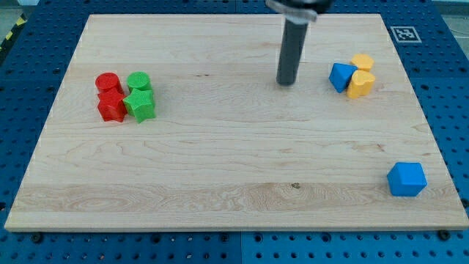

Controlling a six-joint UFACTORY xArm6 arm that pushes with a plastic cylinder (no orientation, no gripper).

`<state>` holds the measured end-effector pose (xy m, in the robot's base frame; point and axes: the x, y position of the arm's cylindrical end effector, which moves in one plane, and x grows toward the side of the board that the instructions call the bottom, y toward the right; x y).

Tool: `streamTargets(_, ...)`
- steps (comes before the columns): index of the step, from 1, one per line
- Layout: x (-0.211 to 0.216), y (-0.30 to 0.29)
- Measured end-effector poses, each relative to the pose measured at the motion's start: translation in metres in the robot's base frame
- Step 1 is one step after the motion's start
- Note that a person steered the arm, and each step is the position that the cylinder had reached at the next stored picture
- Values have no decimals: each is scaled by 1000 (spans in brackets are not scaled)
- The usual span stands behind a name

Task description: Push the blue triangle to the top of the blue cube

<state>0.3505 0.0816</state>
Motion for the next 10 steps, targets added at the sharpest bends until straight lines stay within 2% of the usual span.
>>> streamTargets(1,-66,5)
streamTargets(2,-70,39)
streamTargets(3,-70,62)
streamTargets(6,-57,68)
streamTargets(8,-8,68)
streamTargets(9,-1,68)
streamTargets(10,-12,68)
